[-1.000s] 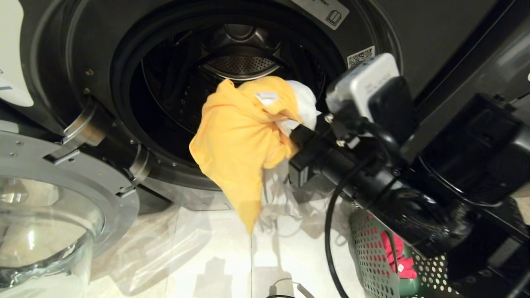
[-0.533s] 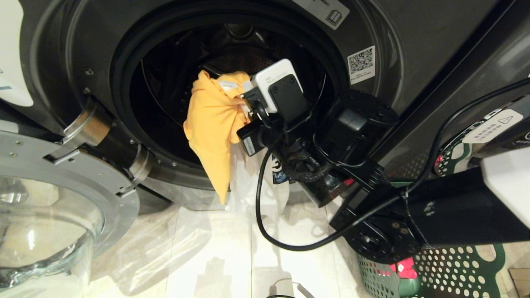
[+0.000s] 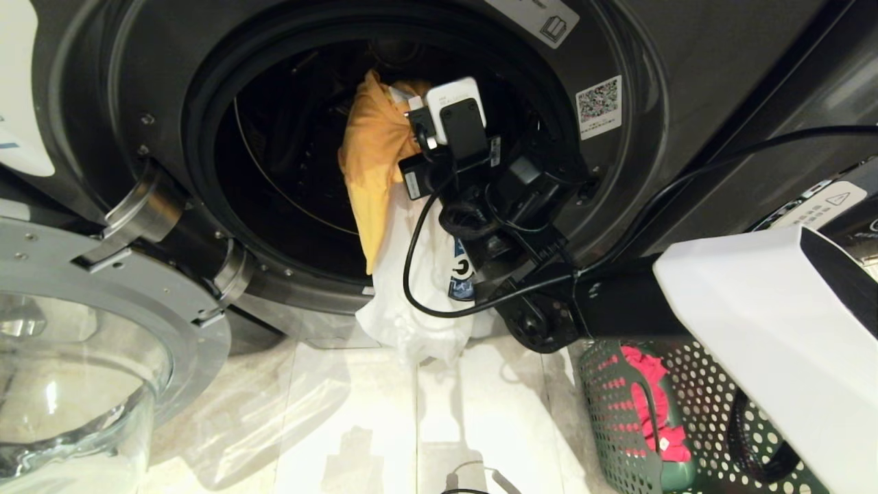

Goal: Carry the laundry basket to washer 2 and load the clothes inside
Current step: Place the clothes into the washing machine

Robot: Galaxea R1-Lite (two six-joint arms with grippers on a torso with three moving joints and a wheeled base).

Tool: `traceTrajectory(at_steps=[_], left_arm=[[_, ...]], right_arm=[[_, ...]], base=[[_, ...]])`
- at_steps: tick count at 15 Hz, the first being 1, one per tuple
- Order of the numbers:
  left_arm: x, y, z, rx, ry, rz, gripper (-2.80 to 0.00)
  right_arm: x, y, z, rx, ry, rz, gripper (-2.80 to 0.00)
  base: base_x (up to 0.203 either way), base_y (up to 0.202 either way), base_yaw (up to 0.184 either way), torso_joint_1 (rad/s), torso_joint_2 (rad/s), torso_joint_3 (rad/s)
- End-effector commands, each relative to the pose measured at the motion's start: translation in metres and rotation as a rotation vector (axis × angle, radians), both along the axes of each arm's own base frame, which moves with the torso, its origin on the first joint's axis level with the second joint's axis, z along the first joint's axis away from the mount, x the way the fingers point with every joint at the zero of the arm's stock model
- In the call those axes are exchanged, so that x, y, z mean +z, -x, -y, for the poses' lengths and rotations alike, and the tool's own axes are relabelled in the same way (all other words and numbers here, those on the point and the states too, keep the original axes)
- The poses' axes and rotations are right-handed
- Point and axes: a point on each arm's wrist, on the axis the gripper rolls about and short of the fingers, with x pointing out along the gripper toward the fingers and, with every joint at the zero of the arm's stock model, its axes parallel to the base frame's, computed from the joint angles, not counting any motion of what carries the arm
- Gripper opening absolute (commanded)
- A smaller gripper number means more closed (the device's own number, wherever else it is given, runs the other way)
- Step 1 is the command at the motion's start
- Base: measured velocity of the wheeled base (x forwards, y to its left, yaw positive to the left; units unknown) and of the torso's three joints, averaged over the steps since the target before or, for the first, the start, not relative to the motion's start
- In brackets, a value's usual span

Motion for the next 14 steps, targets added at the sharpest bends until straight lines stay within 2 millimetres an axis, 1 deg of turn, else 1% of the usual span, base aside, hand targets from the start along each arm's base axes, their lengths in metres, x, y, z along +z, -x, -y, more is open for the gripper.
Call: traceTrajectory(at_steps=[1,3,4,6,10,11,12,14], left_arm=[[0.0,0.0,0.0,0.0,0.0,0.0,-2.8],[0.0,0.0,0.0,0.0,0.0,0.0,-2.8],[0.0,0.0,0.0,0.0,0.0,0.0,-2.8],[0.0,0.0,0.0,0.0,0.0,0.0,-2.8],[0.0,0.0,0.0,0.0,0.0,0.0,-2.8],[0.0,0.0,0.0,0.0,0.0,0.0,-2.8],[0.0,0.0,0.0,0.0,0.0,0.0,-2.8],[0.0,0.0,0.0,0.0,0.0,0.0,-2.8]], right_arm=[[-0.004,-0.014,-0.004,-0.019,-0.027,0.033,-2.8],[-0.011,-0.029,-0.005,-0.043,-0.033,0.05,-2.8],[-0.019,-0.035,-0.004,-0.058,-0.015,0.04,-2.8],[-0.02,-0.04,0.0,-0.094,0.015,0.051,-2.8],[-0.017,-0.043,0.006,-0.117,0.038,0.063,-2.8],[-0.017,-0.046,0.008,-0.138,0.066,0.063,-0.65],[-0.015,-0.045,0.01,-0.142,0.07,0.064,0.0],[-0.011,-0.043,0.01,-0.14,0.062,0.07,0.0]], base=[[0.0,0.0,0.0,0.0,0.0,0.0],[0.0,0.0,0.0,0.0,0.0,0.0],[0.0,0.0,0.0,0.0,0.0,0.0],[0.0,0.0,0.0,0.0,0.0,0.0],[0.0,0.0,0.0,0.0,0.0,0.0],[0.0,0.0,0.0,0.0,0.0,0.0],[0.0,0.0,0.0,0.0,0.0,0.0],[0.0,0.0,0.0,0.0,0.0,0.0]])
